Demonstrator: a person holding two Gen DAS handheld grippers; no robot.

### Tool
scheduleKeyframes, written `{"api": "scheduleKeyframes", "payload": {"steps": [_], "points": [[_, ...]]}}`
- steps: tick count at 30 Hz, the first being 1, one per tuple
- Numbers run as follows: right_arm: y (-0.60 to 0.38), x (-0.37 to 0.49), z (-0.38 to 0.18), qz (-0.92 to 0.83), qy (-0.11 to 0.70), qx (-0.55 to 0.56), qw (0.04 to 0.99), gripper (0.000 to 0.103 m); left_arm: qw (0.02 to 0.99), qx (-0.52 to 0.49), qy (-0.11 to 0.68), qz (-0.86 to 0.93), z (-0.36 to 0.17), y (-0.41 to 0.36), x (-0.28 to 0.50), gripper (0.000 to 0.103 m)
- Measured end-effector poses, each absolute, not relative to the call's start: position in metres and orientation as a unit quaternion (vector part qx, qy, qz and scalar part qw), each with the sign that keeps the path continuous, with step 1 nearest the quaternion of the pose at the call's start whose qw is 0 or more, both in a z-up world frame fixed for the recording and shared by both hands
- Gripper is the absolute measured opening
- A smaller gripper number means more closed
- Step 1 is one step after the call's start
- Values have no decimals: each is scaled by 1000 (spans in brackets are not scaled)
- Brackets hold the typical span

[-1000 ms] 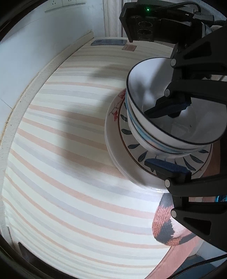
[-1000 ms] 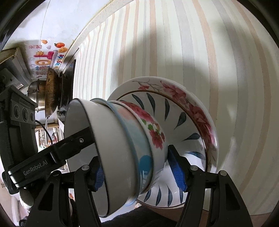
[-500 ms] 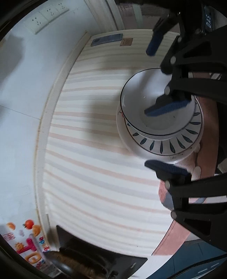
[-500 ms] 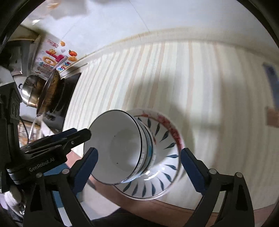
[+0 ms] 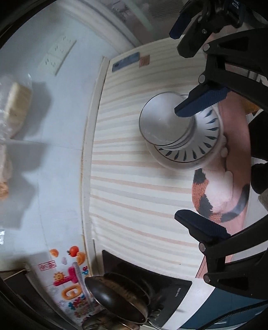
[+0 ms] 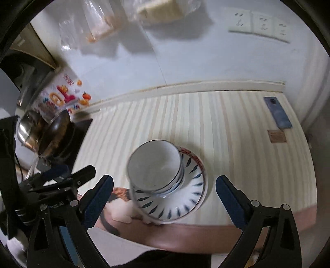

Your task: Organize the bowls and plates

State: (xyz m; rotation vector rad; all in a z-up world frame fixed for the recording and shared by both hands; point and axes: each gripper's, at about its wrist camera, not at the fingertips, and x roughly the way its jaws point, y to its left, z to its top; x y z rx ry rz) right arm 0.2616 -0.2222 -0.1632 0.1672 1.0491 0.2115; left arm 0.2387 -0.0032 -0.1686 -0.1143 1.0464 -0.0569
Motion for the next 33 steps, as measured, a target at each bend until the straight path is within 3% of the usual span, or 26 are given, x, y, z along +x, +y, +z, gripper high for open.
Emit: {"api": "scheduleKeyframes", "payload": {"steps": [14,23,26,33], "points": [[-183,91,-70,61,412,73,906,102,915,-30,402,-28,-76,29,98,92],[-181,3,-40,78,387,65,917,103,924,-38,379,-10,-55,28,11,92],[-182,-24,-32,80,378,58,920,103,927,-38,373,-9,-50,25,-11,103],[-183,-69,-17,67,353,40,933,103,933,-35,359,2,-44,22,-51,103]]}}
